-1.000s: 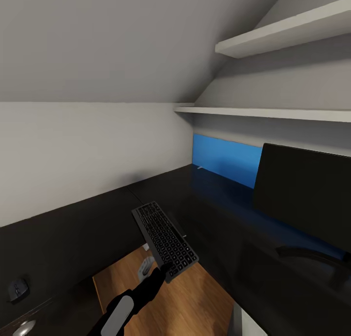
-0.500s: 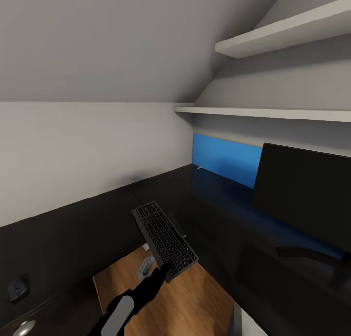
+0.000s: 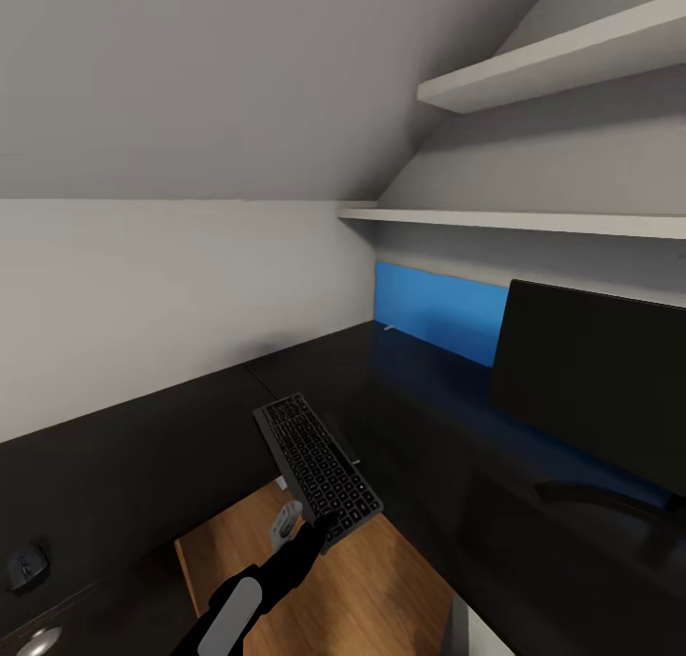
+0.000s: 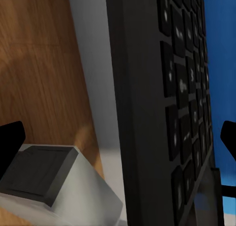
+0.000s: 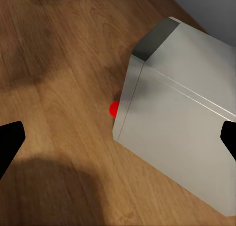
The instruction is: In the bedroom, organize the workspace by keeping the computer under the desk, ensuring the monitor is on the desk, placing the keyboard on the desk next to the monitor, placing the mouse on the desk next to the keyboard, moving the folder from the swivel chair onto the desk next to the mouse, stacking the notebook on top of the folder with the pen on top of the notebook, and positioning the swivel chair next to the desk.
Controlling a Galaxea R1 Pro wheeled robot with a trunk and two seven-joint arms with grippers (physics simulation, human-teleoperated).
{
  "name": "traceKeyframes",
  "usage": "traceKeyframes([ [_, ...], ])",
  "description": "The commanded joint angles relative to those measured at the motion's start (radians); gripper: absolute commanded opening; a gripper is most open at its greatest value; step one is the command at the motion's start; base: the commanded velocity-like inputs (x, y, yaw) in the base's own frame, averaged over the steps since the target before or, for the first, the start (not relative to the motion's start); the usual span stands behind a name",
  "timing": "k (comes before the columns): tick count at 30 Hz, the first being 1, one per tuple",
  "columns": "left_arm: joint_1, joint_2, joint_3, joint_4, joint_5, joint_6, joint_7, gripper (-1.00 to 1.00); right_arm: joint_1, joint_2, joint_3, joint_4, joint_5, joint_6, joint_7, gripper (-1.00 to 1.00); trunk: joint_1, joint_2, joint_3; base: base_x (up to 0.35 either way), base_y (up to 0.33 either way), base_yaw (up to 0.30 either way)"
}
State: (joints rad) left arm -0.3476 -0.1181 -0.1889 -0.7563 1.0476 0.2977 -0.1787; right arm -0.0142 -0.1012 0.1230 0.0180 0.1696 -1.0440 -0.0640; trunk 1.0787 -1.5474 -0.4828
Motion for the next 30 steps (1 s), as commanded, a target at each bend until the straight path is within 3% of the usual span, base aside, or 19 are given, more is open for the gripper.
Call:
traceKeyframes([
  [1, -0.001, 0.000, 0.000, 0.000, 0.008, 0.004, -0.001, 1.00, -0.001, 0.000, 0.006, 0.002, 0.003, -0.003, -0.007, 1.00, 0.000, -0.001, -0.001, 0.002, -0.004, 0.000],
  [21, 0.000, 0.000, 0.000, 0.000, 0.006, 0.003, -0.002, 1.00, -0.001, 0.000, 0.006, 0.002, 0.003, -0.003, -0.007, 1.00, 0.000, -0.001, -0.001, 0.000, 0.000, 0.000],
  [22, 0.000, 0.000, 0.000, 0.000, 0.006, 0.003, -0.002, -1.00, -0.001, 0.000, 0.006, 0.002, 0.003, -0.003, -0.007, 1.00, 0.000, -0.001, -0.001, 0.000, 0.000, 0.000],
  [30, 0.000, 0.000, 0.000, 0.000, 0.007, 0.003, -0.002, -1.00, -0.001, 0.000, 0.006, 0.002, 0.004, -0.003, -0.007, 1.00, 0.000, -0.001, -0.001, 0.041, 0.000, 0.000],
])
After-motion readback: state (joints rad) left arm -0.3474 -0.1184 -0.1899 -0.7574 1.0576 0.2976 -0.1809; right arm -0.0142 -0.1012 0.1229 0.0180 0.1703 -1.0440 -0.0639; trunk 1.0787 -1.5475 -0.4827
